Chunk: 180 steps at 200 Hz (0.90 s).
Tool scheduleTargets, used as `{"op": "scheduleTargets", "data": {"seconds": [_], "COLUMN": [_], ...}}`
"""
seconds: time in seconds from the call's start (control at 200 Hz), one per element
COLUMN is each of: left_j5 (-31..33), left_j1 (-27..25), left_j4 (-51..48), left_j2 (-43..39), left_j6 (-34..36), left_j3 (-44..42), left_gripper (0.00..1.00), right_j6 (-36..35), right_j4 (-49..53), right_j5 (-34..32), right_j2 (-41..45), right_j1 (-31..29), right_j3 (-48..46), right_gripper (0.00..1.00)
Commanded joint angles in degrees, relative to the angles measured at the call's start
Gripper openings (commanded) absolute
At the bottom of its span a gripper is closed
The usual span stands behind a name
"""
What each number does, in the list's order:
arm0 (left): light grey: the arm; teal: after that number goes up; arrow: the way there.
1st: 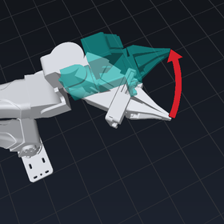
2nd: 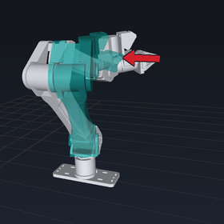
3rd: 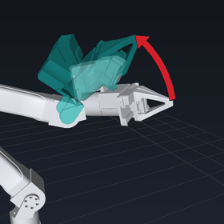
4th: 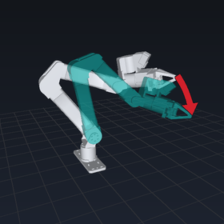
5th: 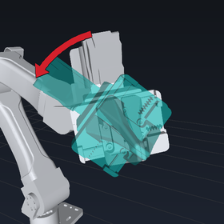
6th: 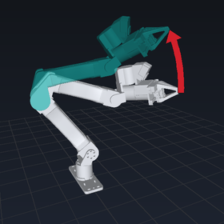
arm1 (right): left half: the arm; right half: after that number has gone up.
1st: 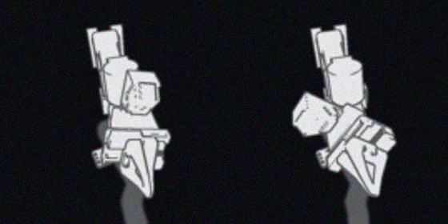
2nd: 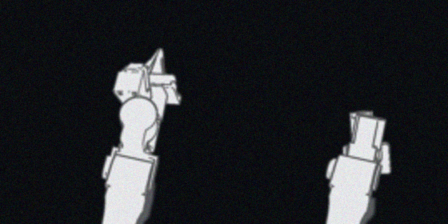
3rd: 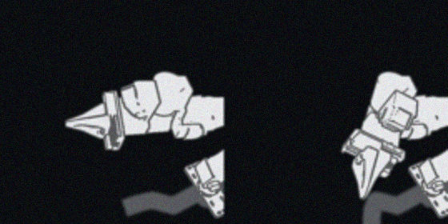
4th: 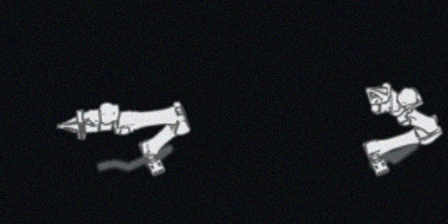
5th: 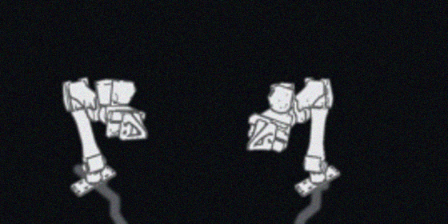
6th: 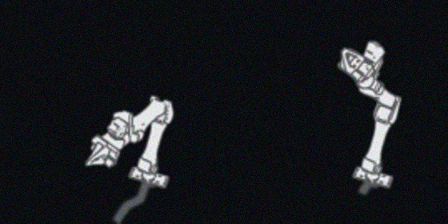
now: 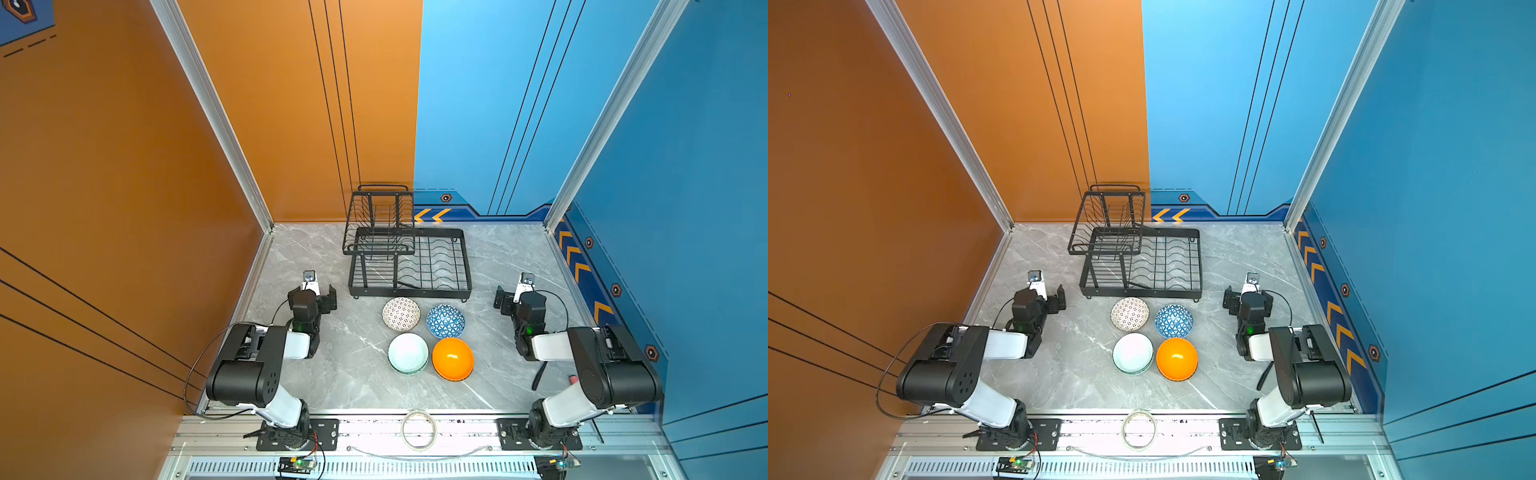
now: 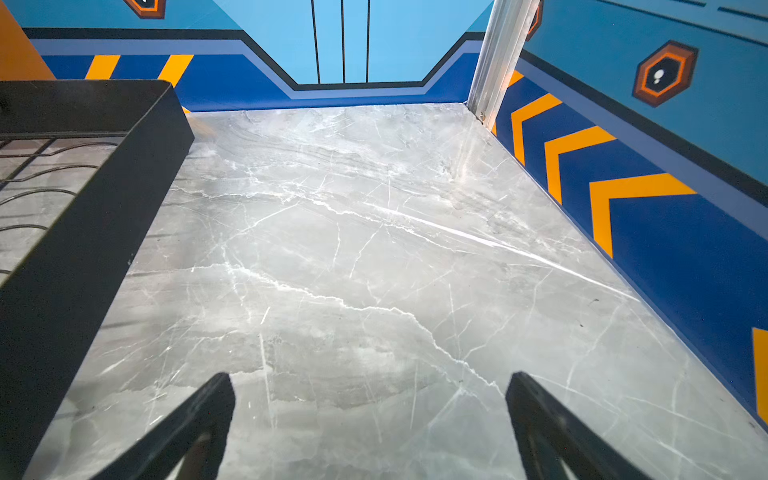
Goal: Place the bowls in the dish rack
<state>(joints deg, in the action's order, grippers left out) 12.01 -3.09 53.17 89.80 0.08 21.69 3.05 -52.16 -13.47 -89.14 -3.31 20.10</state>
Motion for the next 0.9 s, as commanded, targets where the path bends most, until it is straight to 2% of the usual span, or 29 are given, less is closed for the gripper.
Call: {"op": "scheduleTargets", "data": {"seconds": [0.0, 0.2, 0.896], "left_j5": [0.81, -1.14, -1.43], "left_j1": [-0.16, 0.71, 0.81], "left_j4": [0.97, 0.46, 0.28], "left_j2": [-0.07, -0.09, -0.02], "left_j6": [0.88, 0.58, 0.45], "left_j3": [-0.43, -0.12, -0.07], "left_gripper": [0.98, 0.98, 0.98], "right_j6": [0.89, 1.08, 1.17], "right_j4": [-0.92, -0.66, -0.31], "right_j5": [0.88, 1.62, 1.96], "right_j2": [0.43, 0.47, 0.55], "right_j1": [0.41, 0.76, 1.04], "right_j3": [0.82, 0.90, 1.12], "right_gripper": [1.00, 1.00, 1.00]}}
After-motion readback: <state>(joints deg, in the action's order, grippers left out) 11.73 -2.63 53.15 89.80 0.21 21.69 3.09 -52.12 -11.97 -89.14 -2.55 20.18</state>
